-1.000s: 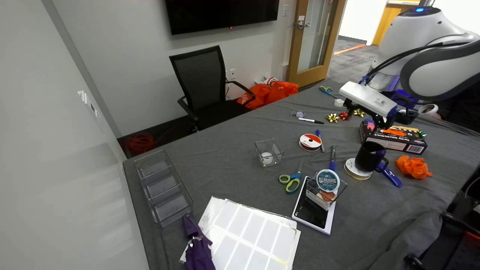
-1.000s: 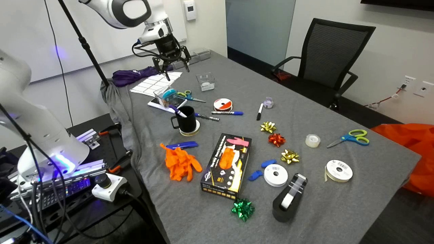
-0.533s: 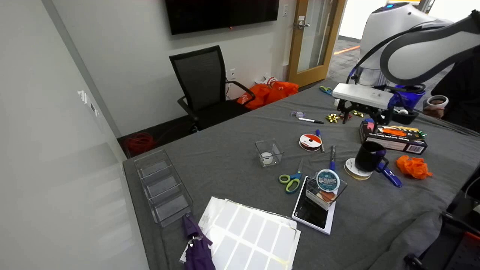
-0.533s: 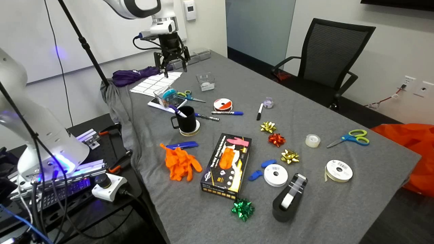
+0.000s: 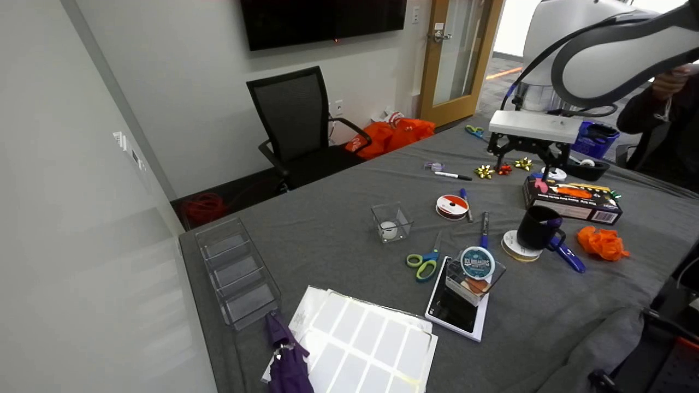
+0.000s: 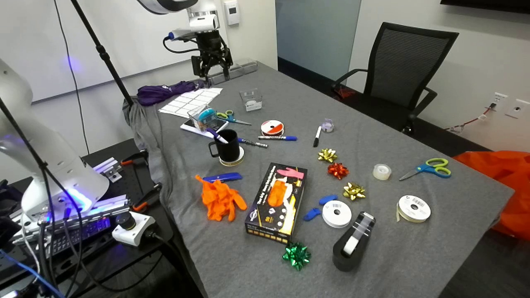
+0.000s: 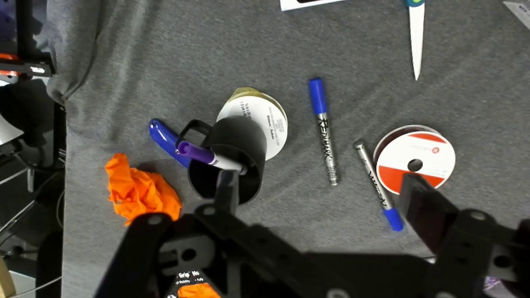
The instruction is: Put the pen in the cup
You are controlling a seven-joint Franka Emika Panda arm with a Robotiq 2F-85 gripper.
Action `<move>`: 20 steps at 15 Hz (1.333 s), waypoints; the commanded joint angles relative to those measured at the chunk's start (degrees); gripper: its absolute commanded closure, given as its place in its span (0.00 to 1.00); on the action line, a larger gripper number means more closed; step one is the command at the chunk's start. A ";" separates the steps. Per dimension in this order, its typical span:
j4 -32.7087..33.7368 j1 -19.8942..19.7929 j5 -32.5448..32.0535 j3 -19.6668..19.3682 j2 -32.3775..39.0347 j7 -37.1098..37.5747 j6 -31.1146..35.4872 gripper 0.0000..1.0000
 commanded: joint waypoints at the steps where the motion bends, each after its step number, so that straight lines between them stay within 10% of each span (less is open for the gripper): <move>1: 0.33 1.55 -0.52 -1.49 -0.10 -0.87 0.02 0.00; 20: 23.71 -0.23 9.01 -12.00 34.83 -35.20 11.44 0.00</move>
